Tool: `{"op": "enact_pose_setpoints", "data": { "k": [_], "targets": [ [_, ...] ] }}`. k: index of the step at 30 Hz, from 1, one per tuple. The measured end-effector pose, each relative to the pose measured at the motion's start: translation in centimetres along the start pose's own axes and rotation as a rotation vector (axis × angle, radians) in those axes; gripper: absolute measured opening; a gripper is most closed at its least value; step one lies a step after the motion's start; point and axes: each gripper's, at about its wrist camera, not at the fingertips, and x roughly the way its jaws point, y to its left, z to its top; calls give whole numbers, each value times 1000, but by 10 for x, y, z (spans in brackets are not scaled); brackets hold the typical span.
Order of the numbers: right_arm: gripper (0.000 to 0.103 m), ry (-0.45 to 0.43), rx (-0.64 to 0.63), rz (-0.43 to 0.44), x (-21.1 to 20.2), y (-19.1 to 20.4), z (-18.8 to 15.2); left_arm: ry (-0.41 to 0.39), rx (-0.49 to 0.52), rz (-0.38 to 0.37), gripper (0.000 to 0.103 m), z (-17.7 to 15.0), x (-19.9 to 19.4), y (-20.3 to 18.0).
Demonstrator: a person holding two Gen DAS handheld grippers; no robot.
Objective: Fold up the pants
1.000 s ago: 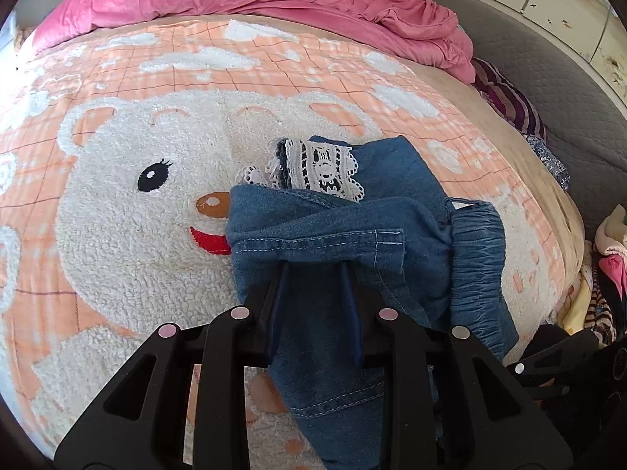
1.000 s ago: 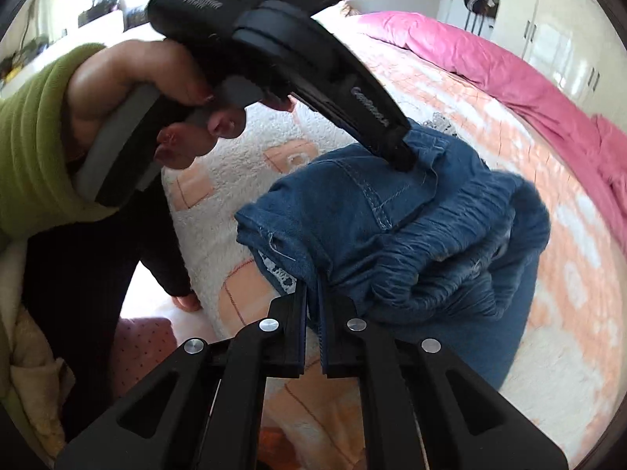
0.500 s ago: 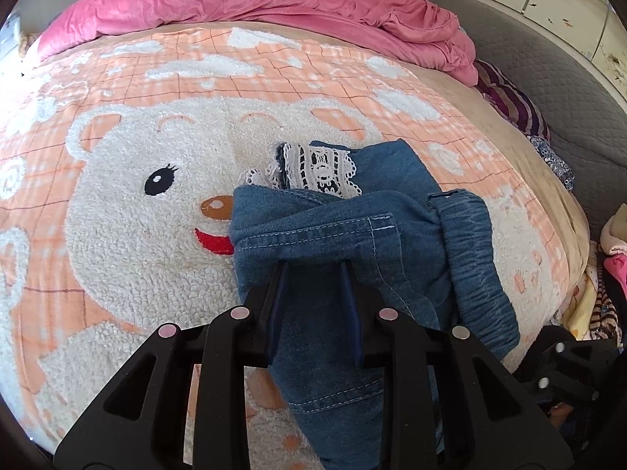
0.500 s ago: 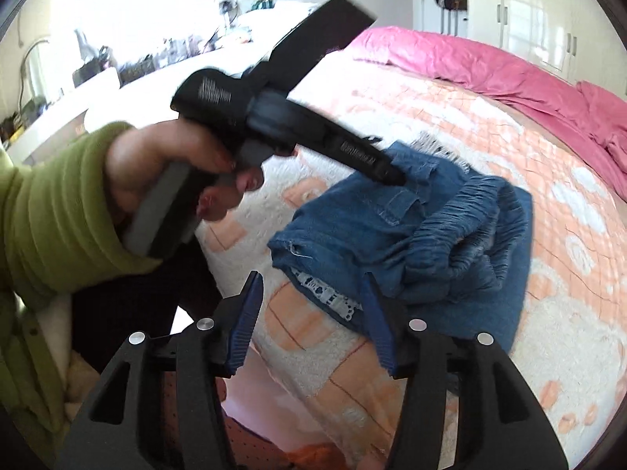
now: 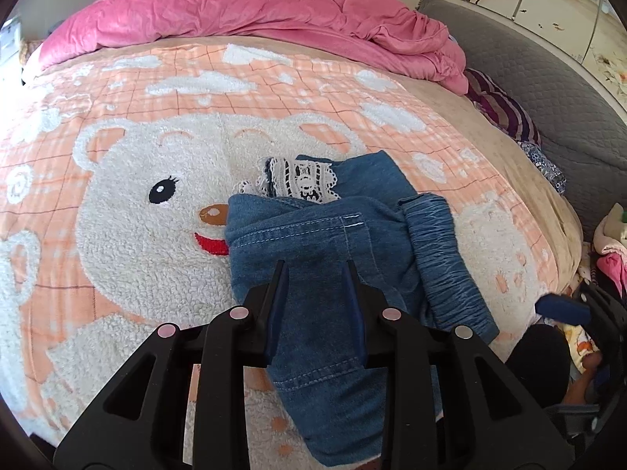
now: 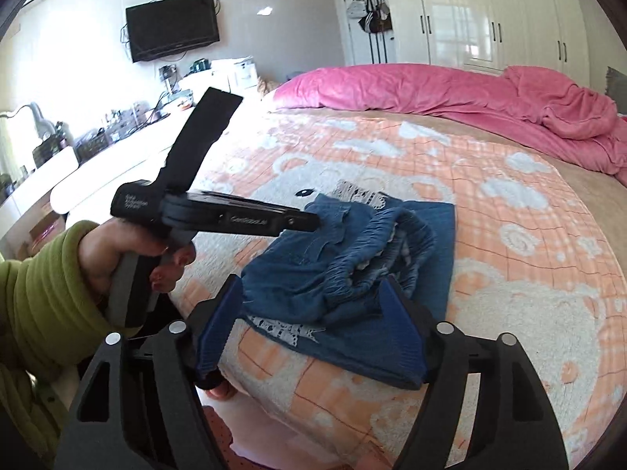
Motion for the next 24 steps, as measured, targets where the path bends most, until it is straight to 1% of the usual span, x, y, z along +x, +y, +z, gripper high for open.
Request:
{"op": "enact_pose_setpoints", "data": {
  "k": [4, 8, 10, 11, 16, 19, 21, 23, 24],
  "targets": [
    [72, 1, 19, -35, 2, -4, 0, -21, 10, 0, 27, 0, -11, -4],
    [76, -1, 39, -66, 0, -8, -1, -37, 18, 1, 32, -1, -18, -7],
    [77, -5, 41, -91, -1, -10, 0, -45, 22, 8, 33, -2, -22, -7],
    [78, -7, 41, -104, -1, -9, 1, -48, 22, 10, 36, -2, -24, -7],
    [80, -13, 84, -156, -4, -23, 5, -67, 24, 28, 41, -5, -32, -4],
    [81, -19, 115, -185, -6, -33, 8, -80, 23, 40, 47, -6, -37, -3],
    [86, -26, 130, -204, -7, -39, 10, -89, 23, 48, 51, -7, -41, -2],
    [87, -36, 141, -239, -8, -44, 13, -97, 16, 54, 59, -7, -44, 0],
    [87, -37, 142, -256, -8, -47, 15, -102, 13, 58, 61, -8, -46, 1]
  ]
}}
